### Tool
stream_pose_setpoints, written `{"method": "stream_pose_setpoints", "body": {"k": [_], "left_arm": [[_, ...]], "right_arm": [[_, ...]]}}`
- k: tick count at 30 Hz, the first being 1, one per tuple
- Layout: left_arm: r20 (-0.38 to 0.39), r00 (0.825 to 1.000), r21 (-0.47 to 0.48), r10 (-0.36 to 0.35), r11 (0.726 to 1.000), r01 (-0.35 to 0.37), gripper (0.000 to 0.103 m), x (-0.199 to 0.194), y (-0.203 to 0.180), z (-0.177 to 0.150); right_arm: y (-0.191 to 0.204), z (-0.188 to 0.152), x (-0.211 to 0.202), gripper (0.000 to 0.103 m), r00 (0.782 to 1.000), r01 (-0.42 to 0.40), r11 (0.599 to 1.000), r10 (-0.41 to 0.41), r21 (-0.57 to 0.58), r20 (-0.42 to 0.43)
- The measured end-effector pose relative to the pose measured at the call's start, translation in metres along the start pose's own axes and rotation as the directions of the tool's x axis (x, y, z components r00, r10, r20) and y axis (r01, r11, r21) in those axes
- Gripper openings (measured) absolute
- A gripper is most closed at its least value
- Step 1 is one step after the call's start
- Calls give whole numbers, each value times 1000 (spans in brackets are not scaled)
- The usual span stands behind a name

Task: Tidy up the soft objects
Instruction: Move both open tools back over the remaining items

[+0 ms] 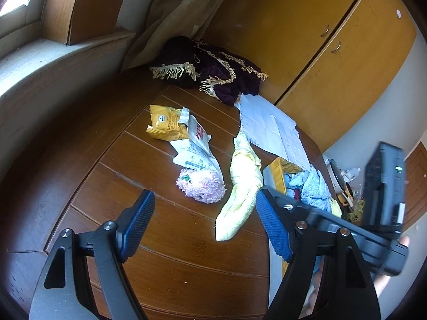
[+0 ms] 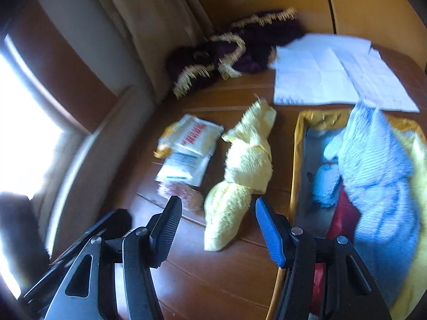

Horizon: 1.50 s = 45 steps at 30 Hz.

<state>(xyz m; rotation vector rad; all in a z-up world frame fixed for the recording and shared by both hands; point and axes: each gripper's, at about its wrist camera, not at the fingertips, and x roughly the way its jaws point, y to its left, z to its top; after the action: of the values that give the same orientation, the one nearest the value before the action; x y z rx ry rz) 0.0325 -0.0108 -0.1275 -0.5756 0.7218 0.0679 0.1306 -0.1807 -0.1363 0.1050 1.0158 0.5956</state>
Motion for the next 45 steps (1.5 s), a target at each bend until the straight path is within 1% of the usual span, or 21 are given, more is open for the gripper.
{"method": "stream_pose_setpoints", "body": {"k": [3,7,9,14,18,25,27,30,36,45], "left_arm": [[-4,1000,-2,3,1000,-3,78,3,2,0],[-21,1000,-3,0,1000,0,78,8,1,-2],[-25,1000,4,2,1000,-2,78,10,-1,-3],[-31,1000,11,3,1000,-3,78,11,-3,-5],[-36,999,9,3,1000,-3,78,11,-3,-6],[-40,999,9,-1,1000,1,78,12,-3,-6],[-41,999,9,0,1000,0,78,13,-3,-5],[-44,999,6,0,1000,0,78,13,-2,-5],[-44,999,7,-2,1000,2,78,13,-2,-6],[-38,999,10,-7,1000,7,78,13,-1,-5]], "right_arm": [[-5,-1,9,56,1000,12,1000,-12,9,-24],[-3,-2,7,56,999,43,999,-43,-16,-17],[-3,-3,6,53,998,53,998,-53,-19,-18],[-3,-3,6,53,998,62,997,-63,-36,-28],[-5,-4,7,54,997,76,997,-77,-25,-24],[-6,-5,6,54,997,73,997,-74,-35,-26],[-5,-5,7,56,997,70,997,-71,-33,-27],[-2,-6,8,57,997,68,997,-69,-31,-33],[-1,-5,8,58,998,45,999,-46,-30,-39],[-2,0,8,58,999,49,999,-49,-13,-22]]}}
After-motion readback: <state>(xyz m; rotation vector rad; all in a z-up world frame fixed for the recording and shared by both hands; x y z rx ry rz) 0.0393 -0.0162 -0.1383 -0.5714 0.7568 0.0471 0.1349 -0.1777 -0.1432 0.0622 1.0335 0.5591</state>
